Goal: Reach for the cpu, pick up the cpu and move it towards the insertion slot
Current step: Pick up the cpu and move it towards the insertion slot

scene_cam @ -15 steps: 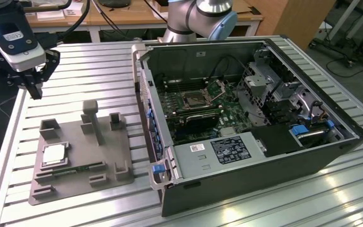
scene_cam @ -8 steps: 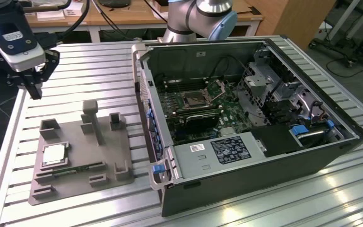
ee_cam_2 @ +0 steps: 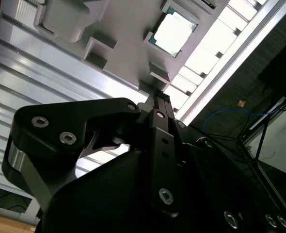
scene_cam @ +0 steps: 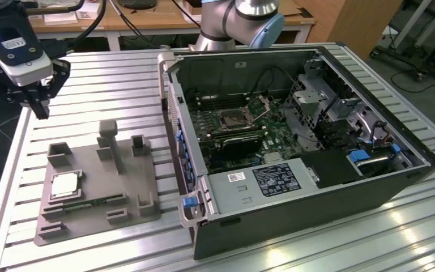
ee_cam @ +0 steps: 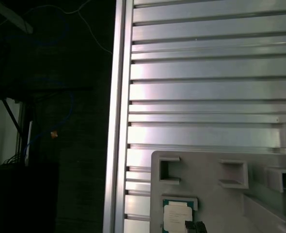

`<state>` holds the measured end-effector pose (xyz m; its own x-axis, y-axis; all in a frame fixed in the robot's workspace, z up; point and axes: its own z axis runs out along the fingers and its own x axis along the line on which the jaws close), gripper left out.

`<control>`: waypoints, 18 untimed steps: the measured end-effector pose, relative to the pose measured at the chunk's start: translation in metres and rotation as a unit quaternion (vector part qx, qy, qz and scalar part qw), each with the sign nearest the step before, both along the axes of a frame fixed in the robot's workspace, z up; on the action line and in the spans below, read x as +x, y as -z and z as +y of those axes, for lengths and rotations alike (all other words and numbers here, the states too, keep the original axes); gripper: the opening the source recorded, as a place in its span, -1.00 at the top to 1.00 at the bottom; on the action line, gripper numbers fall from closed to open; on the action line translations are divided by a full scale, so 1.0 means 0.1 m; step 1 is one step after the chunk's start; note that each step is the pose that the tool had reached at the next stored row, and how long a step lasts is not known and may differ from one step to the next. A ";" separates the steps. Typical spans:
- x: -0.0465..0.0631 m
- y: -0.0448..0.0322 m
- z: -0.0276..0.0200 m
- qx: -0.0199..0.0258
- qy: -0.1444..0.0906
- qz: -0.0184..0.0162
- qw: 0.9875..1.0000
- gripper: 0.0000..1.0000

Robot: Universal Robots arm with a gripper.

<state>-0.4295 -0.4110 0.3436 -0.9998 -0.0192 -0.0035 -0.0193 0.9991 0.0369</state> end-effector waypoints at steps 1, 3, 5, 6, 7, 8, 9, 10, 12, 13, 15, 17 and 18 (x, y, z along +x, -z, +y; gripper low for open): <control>0.00 0.000 0.000 0.000 0.000 0.000 1.000 0.79; -0.02 0.001 0.000 0.000 0.000 0.000 1.000 0.79; -0.03 0.002 0.000 0.000 0.000 0.000 1.000 0.79; -0.04 0.002 0.000 0.000 0.000 0.000 1.000 0.79; -0.05 0.003 0.000 0.000 0.000 0.000 1.000 0.79; -0.06 0.004 0.000 0.000 0.000 0.000 1.000 0.79; -0.07 0.005 0.000 0.000 0.000 0.000 1.000 0.79; -0.08 0.006 0.000 0.000 0.000 0.000 1.000 0.79; -0.11 0.007 0.000 0.000 0.000 0.000 1.000 0.79; -0.12 0.007 0.000 0.000 0.000 0.000 1.000 0.79; -0.14 0.008 0.000 0.000 0.000 0.000 1.000 0.79; -0.16 0.009 0.000 0.000 0.000 0.000 1.000 0.79; -0.16 0.010 0.000 0.000 0.000 0.000 1.000 0.79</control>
<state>-0.4460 -0.4110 0.3426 -0.9998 -0.0192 -0.0036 -0.0193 0.9991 0.0369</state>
